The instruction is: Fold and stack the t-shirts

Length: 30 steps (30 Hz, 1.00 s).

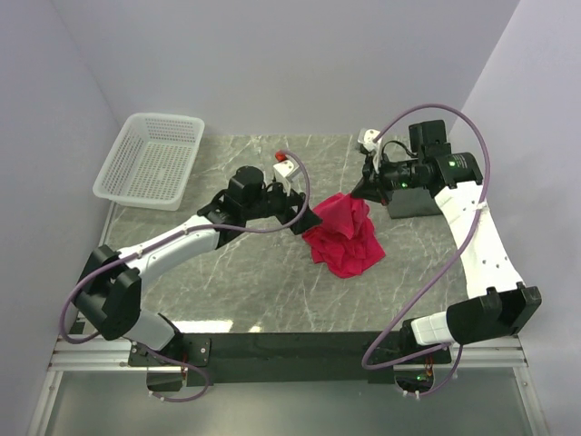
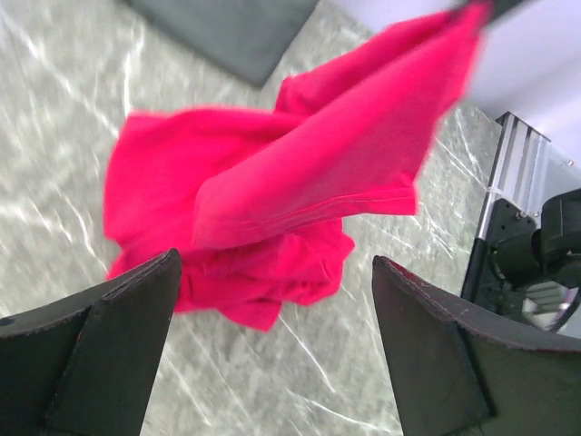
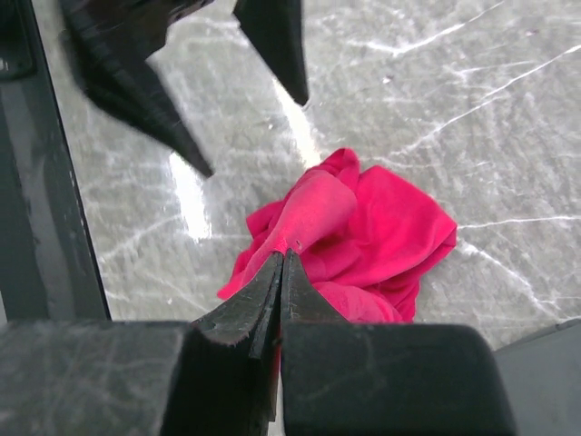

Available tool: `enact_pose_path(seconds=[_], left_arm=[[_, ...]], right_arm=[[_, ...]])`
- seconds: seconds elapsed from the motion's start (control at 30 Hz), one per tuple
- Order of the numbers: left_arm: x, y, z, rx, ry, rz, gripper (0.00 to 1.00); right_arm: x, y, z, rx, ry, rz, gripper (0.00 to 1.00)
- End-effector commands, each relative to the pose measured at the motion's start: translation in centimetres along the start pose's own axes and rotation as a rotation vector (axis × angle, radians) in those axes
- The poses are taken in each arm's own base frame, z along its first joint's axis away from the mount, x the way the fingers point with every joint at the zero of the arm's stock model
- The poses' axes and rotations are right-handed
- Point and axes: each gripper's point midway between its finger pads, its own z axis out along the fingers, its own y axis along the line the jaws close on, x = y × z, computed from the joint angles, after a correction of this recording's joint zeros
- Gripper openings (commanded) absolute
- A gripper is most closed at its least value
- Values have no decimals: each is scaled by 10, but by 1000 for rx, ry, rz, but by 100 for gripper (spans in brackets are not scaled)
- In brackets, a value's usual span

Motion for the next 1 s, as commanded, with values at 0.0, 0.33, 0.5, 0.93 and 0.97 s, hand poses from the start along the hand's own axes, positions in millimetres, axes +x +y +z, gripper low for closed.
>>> enact_pose_path(seconds=[0.0,0.33,0.5,0.93,0.97], left_arm=[[-26,-14,-6,25,-84,168,91],[-28,-14,-1,-37,-84,217,91],[-36,-7,1,-91,-101,233,91],[-61,-21,16,-121,-157,250,94],[-61,-21,18,-131,-157,250,94]], right_arm=[[-34,-11,-9,52,-89,11,0],[-48,-19,3,45,-175,204,0],[-55,-29,3,82,-198,255,0],[-58,-38,22,131,-210,369,0],[-58,-40,23,140,-211,379,0]])
